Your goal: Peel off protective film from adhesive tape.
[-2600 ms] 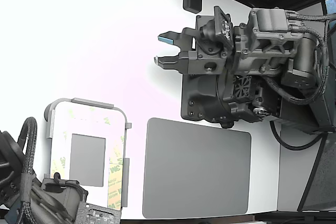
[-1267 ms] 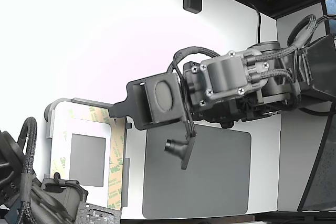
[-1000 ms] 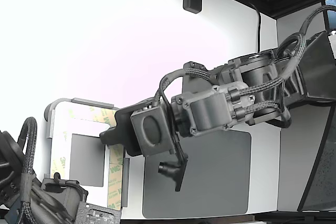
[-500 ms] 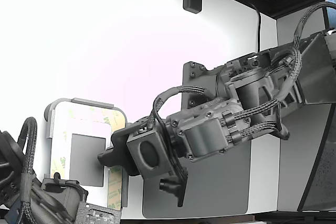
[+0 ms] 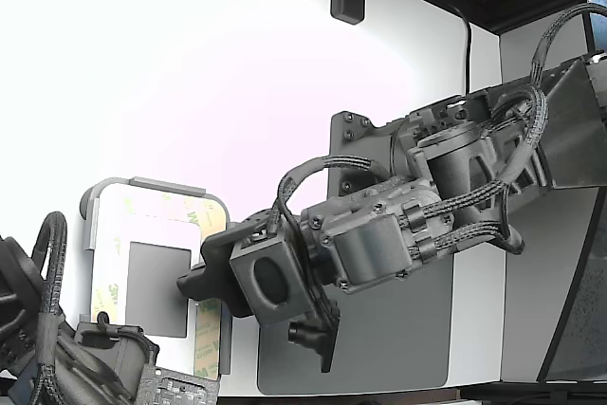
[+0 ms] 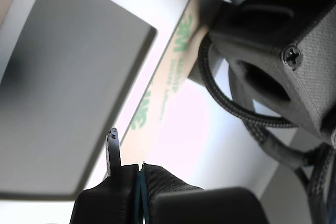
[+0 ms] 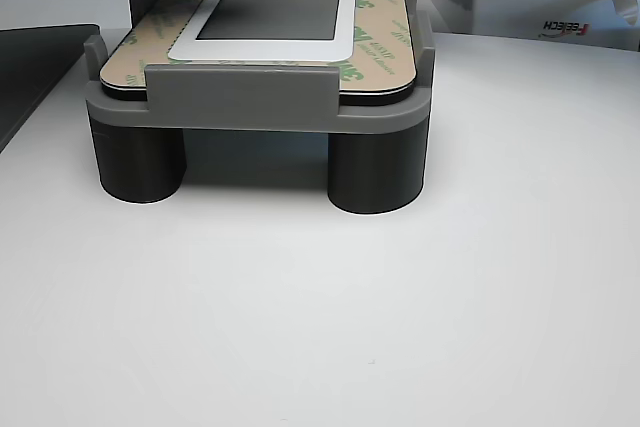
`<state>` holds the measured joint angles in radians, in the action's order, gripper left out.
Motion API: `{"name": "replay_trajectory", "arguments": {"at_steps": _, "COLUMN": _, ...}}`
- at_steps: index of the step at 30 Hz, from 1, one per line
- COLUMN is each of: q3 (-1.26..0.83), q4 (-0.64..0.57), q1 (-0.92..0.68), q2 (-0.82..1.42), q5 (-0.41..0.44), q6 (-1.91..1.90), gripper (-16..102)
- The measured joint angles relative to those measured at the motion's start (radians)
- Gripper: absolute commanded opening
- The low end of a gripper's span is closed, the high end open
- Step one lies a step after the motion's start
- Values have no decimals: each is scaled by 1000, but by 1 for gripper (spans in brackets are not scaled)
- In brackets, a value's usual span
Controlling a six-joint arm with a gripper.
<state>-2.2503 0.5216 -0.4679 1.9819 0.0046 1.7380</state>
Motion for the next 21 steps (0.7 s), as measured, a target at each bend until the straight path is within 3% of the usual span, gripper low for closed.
{"name": "replay_trajectory", "arguments": {"at_steps": 10, "q3": -8, "q4": -34, "q1": 0, "q2": -67, "q5": -77, "q6": 48, "gripper": -12}}
{"name": "replay_trajectory", "arguments": {"at_steps": 18, "q3": 150, "q4": 106, "q1": 0, "q2": -120, "q5": -91, "q6": 69, "gripper": -12}}
{"name": "replay_trajectory", "arguments": {"at_steps": 21, "q3": 152, "q4": 104, "q1": -20, "q2": -127, "q5": -71, "q6": 101, "gripper": -12}}
